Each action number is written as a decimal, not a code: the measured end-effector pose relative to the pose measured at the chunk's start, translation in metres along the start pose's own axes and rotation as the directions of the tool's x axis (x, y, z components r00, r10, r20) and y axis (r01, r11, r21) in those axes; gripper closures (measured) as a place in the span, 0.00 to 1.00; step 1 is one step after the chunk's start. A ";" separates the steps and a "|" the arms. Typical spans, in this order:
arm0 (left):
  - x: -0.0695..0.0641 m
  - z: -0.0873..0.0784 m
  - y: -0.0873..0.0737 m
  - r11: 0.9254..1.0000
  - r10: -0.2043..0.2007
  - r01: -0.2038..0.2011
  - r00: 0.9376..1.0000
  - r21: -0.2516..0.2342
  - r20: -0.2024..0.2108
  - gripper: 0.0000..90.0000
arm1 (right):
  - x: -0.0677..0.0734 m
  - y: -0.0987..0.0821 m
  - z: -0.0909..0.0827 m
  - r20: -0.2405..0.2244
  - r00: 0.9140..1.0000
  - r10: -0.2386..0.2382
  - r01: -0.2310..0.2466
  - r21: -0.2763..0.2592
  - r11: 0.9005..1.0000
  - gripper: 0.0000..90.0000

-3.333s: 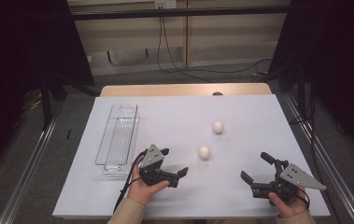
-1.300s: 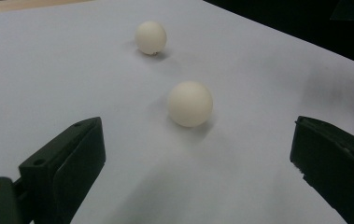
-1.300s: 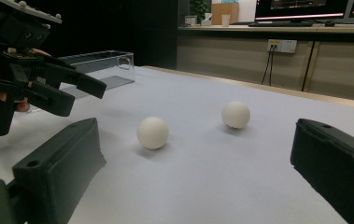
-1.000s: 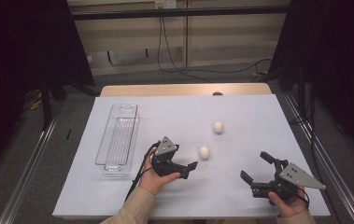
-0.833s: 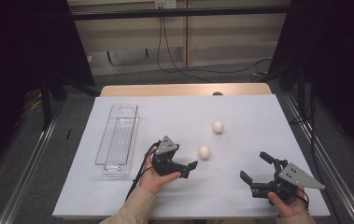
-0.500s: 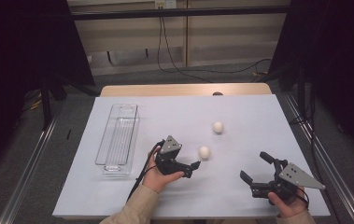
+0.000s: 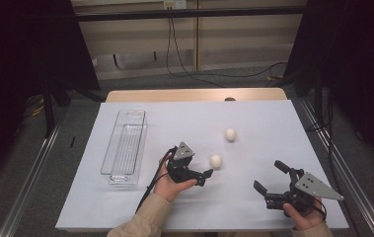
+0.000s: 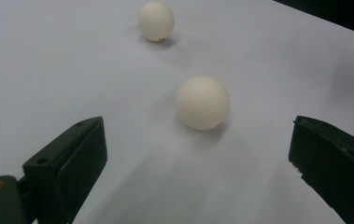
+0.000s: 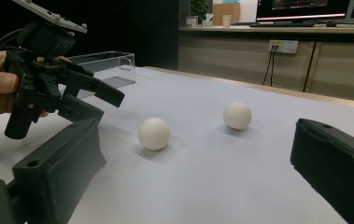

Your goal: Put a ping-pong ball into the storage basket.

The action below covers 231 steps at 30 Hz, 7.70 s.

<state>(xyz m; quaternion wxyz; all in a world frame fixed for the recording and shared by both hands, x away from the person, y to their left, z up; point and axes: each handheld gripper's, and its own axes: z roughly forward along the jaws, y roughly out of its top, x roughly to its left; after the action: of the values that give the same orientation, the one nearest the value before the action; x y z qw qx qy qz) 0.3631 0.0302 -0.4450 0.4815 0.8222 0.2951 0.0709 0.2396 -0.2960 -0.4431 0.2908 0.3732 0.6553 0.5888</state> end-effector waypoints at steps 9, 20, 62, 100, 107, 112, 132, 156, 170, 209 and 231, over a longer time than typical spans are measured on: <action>-0.002 0.007 0.000 1.000 0.006 -0.006 1.000 0.016 0.008 0.05 | 0.000 0.000 0.000 0.003 1.000 0.003 -0.003 -0.001 1.000 0.01; -0.004 0.010 0.005 1.000 0.008 -0.008 1.000 0.019 0.007 0.05 | -0.001 0.000 0.000 0.004 1.000 0.004 -0.004 -0.002 1.000 0.01; -0.002 0.026 0.006 0.998 0.015 -0.015 1.000 0.064 0.005 0.06 | -0.001 -0.001 0.002 -0.002 1.000 -0.003 0.003 0.004 1.000 0.02; -0.001 0.037 0.013 0.996 0.019 -0.018 1.000 0.093 -0.004 0.07 | -0.002 -0.001 0.002 -0.003 1.000 -0.003 0.003 0.006 1.000 0.02; -0.003 0.040 0.014 0.995 0.027 -0.027 1.000 0.101 -0.005 0.09 | -0.002 -0.001 0.001 0.000 1.000 0.000 0.000 0.002 1.000 0.02; -0.002 0.042 0.014 0.994 0.035 -0.034 0.999 0.102 -0.007 0.11 | -0.002 -0.001 0.002 -0.002 1.000 -0.001 0.001 0.004 1.000 0.02; -0.003 0.045 0.014 0.993 0.050 -0.050 0.999 0.109 0.006 0.20 | -0.002 -0.001 0.002 -0.004 1.000 -0.002 0.002 0.002 1.000 0.02; -0.006 0.055 0.017 0.986 0.066 -0.066 0.998 0.155 0.005 0.31 | -0.002 -0.001 0.003 -0.006 1.000 -0.005 0.005 0.003 1.000 0.02; -0.007 0.061 0.019 0.982 0.073 -0.072 0.997 0.174 0.003 0.40 | -0.002 -0.001 0.003 -0.008 1.000 -0.001 0.001 0.001 1.000 0.02; -0.006 0.054 0.023 0.984 0.058 -0.062 0.998 0.165 0.031 0.57 | -0.002 -0.001 0.003 -0.008 1.000 -0.007 0.007 0.004 1.000 0.02; -0.002 0.042 0.028 0.984 0.044 -0.050 0.998 0.169 0.038 0.57 | -0.001 -0.001 0.003 -0.010 1.000 -0.009 0.009 0.006 1.000 0.02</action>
<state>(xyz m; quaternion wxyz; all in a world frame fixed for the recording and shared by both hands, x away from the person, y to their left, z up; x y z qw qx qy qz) 0.3899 -0.0127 -0.4430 0.4128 0.8681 0.2723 0.0426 0.2429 -0.2952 -0.4445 0.2891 0.3684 0.6601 0.5874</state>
